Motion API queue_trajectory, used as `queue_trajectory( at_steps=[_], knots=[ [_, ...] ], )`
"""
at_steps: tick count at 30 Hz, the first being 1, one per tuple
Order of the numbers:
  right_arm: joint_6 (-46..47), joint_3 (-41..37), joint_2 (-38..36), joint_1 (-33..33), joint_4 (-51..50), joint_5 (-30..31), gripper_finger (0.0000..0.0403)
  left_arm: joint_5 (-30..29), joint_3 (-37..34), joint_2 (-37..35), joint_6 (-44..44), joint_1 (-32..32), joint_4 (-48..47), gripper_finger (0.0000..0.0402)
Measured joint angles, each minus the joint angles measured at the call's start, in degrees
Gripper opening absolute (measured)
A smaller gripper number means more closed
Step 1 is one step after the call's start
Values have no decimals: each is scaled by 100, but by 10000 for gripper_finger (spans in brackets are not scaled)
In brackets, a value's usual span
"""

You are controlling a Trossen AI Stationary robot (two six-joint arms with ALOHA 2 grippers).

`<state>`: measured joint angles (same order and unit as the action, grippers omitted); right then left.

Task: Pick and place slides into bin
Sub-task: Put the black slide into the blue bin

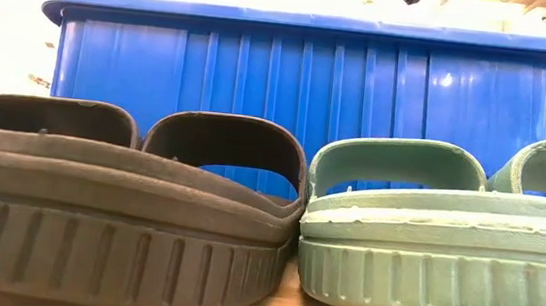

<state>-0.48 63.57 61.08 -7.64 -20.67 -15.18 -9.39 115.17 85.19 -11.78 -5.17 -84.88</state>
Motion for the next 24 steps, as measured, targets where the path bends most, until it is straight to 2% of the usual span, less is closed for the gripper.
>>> queue_trajectory(
  at_steps=[12,19,24],
  knots=[
    [-154,0,2,2,33,2,120,-882,-10,142,-2289,-2181,34,181],
    [-167,0,2,2,55,1,120,-1534,-5,468,-3538,-3054,20,181],
    [-259,0,2,20,55,0,120,-1664,-6,908,-4250,-3495,-281,181]
  ],
)
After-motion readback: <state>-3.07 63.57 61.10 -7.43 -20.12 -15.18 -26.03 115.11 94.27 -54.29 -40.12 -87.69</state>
